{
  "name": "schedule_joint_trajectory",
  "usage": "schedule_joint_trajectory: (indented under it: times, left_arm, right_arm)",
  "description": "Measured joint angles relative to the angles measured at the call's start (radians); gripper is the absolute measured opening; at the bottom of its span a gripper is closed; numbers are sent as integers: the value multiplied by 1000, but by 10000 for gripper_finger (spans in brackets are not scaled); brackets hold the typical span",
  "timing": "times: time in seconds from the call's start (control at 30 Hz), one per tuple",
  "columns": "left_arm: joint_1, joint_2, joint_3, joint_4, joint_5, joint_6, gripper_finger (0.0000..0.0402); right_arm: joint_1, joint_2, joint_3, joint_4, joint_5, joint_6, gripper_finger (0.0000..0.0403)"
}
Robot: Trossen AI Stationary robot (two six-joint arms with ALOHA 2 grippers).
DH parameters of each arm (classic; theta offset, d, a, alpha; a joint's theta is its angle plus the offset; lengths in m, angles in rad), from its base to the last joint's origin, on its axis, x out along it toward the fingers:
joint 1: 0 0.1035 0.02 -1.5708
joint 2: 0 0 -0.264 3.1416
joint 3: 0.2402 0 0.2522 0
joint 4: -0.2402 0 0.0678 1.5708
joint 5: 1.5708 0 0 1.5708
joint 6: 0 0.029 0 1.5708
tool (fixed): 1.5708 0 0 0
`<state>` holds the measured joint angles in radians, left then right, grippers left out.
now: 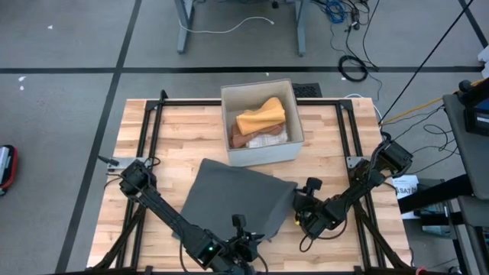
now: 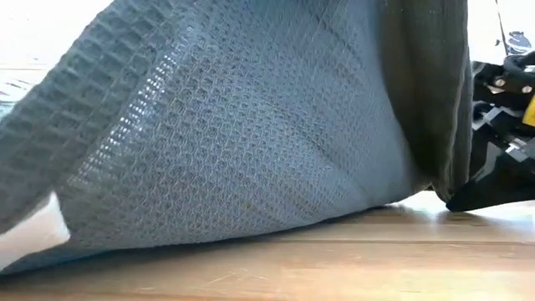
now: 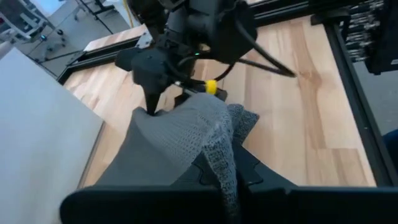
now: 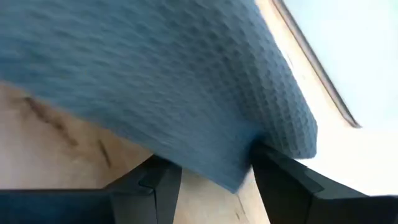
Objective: Fold towel
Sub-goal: Fold the orange towel
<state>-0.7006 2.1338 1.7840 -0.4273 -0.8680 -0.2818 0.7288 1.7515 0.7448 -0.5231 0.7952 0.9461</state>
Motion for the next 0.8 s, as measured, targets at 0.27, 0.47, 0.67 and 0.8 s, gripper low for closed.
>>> schedule_joint_trajectory:
  times: [0.27,0.47,0.67,0.8]
  left_arm:
    - [-6,0,0,3,0,3,0]
    - [-9,-2,0,2,0,4,0]
    - [-14,-2,0,-2,23,6,0]
    - [-15,-2,0,-6,24,7,0]
  right_arm:
    - [-24,3,0,-114,-21,134,92]
    - [-26,15,0,-128,-40,113,8]
    - [-7,2,1,-145,-46,114,1]
    - [27,-11,22,-152,-49,84,0]
